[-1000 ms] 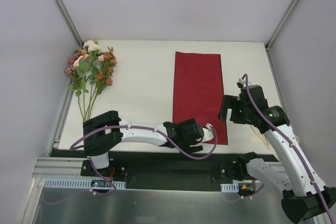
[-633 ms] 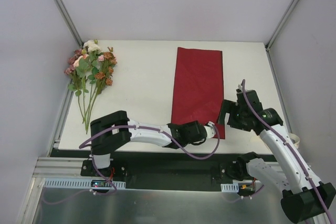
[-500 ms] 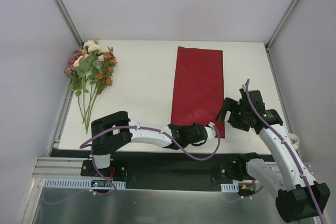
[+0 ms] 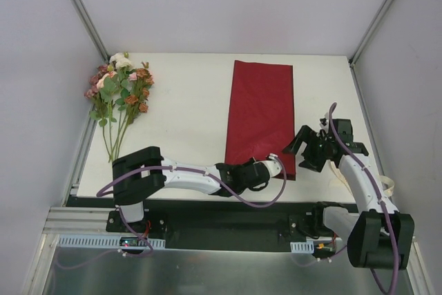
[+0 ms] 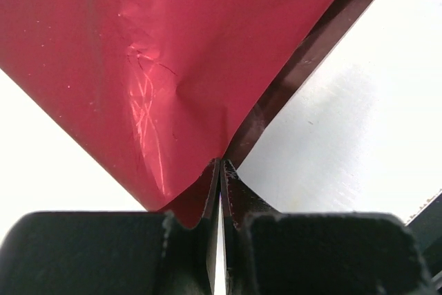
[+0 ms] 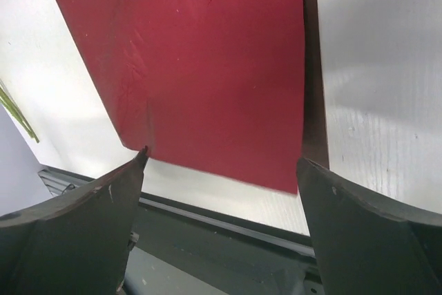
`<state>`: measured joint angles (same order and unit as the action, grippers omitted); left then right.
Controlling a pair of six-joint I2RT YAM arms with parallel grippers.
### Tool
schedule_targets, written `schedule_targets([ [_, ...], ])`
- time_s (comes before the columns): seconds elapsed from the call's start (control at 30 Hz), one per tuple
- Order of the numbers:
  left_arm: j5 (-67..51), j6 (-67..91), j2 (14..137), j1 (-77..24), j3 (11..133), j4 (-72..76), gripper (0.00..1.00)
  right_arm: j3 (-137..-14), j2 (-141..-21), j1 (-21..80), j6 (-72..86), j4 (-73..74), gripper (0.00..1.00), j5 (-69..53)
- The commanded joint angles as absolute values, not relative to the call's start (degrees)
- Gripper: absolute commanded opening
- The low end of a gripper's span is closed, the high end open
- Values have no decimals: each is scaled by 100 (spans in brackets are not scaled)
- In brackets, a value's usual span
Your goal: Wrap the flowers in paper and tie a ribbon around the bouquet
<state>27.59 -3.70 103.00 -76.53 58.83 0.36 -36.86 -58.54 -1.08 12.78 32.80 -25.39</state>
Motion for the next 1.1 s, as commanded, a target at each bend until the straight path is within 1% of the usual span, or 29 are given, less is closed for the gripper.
schedule_targets([
  [0.0,2865,-79,9888,-7690,5775,325,0,-3481,-6073,-403,1248,2682,96,-3128],
  [0.13,2760,-79,9791,-7690,5722,386,0,-3217,-6362,-545,1335,2339,99,-3480],
  [0.27,2699,-88,9782,-7682,5766,396,0,-3050,-6512,-554,1362,2066,91,-3603],
  [0.3,2672,-62,9774,-7682,5757,396,0,-2971,-6504,-554,1397,1796,89,-3691],
  [0.37,2637,-44,9739,-7682,5757,396,0,-2866,-6530,-554,1573,1408,77,-3962],
  [0.4,2567,-18,9730,-7690,5757,396,0,-2857,-6530,-545,1573,1250,70,-3903],
  [0.43,2514,-18,9703,-7690,5766,387,0,-2883,-6522,-554,1573,1178,49,-3833],
  [0.5,2322,200,9607,-7682,5827,334,0,-2970,-6478,-554,1494,1143,21,-3587],
  [0.53,2251,280,9563,-7690,5862,273,5,-3119,-6451,-554,1442,1186,1,-3482],
  [0.6,2066,569,9352,-7682,5924,89,24,-3374,-6181,-554,1048,1686,1,-3157],
  [0.63,1787,676,9256,-7612,5950,27,38,-3601,-6040,-554,872,1862,1,-2772],
  [0.7,1452,1122,8861,-7437,5898,-253,45,-3857,-5549,-431,274,2450,1,-2270],
  [0.73,911,1342,8694,-7061,5828,-281,50,-3998,-5372,-300,142,2609,1,-1719],
  [0.77,618,1597,8344,-6831,5636,-307,55,-4156,-5231,128,88,2715,1,-1522],
  [0.8,259,2087,8158,-6542,5512,-290,57,-4262,-5151,428,-86,2742,1,-1425],
  [0.83,-206,2292,7773,-6095,5267,-281,60,-4532,-5116,779,-201,2812,1,-989],
  [0.87,-315,2529,7561,-5891,5160,-255,61,-4753,-5202,1548,-280,2995,1,-776],
  [0.93,-421,2662,6895,-5617,4897,-264,63,-5175,-5736,2273,-439,3233,1,-215],
  [0.97,-396,2881,6656,-5286,4800,-272,64,-5629,-5948,2929,-431,3434,1,-37],
  [1.0,-317,3057,6149,-5143,4721,-473,65,-5816,-6316,3249,-387,3489,1,417],
  [1.03,32,3259,5883,-4794,4589,-614,66,-6045,-6554,3826,-387,3533,1,526],
  [1.07,253,3670,5610,-4651,4501,-824,67,-6430,-6765,4119,-395,3551,1,658],
])
